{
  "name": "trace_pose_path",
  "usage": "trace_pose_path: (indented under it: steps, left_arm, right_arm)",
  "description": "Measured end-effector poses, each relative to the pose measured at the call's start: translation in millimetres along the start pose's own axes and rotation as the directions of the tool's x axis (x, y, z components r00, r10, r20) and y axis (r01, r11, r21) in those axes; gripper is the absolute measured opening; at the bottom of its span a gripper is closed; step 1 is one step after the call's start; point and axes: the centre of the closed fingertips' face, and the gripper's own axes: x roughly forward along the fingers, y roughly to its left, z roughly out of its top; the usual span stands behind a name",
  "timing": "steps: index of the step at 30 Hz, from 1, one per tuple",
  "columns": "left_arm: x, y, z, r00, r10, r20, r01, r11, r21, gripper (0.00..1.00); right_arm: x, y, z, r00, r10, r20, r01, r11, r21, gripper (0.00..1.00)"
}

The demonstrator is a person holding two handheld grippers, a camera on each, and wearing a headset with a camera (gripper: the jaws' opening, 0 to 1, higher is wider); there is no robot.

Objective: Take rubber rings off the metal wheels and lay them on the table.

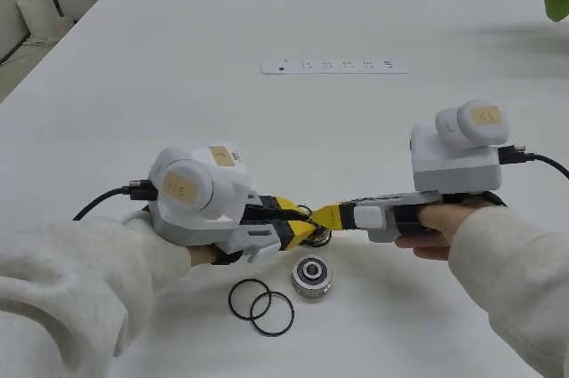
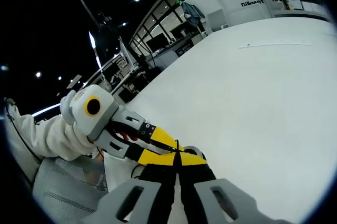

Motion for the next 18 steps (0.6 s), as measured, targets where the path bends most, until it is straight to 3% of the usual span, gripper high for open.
trace_pose_path:
  steps: [2,18]
  left_arm:
    - [0.1,-0.2,0.0,1.0000,0.001,0.000,-0.001,1.000,0.000,0.09]
    - [1.2,-0.7,1.3,0.9996,0.004,-0.027,-0.004,1.000,0.012,0.09]
  right_arm:
    - [0.9,2.9,-0.3,0.9999,0.016,0.007,-0.016,0.999,0.029,0.00]
    - [-2.5,-10.5,-2.9,0.9993,-0.038,-0.004,0.039,0.999,0.032,0.00]
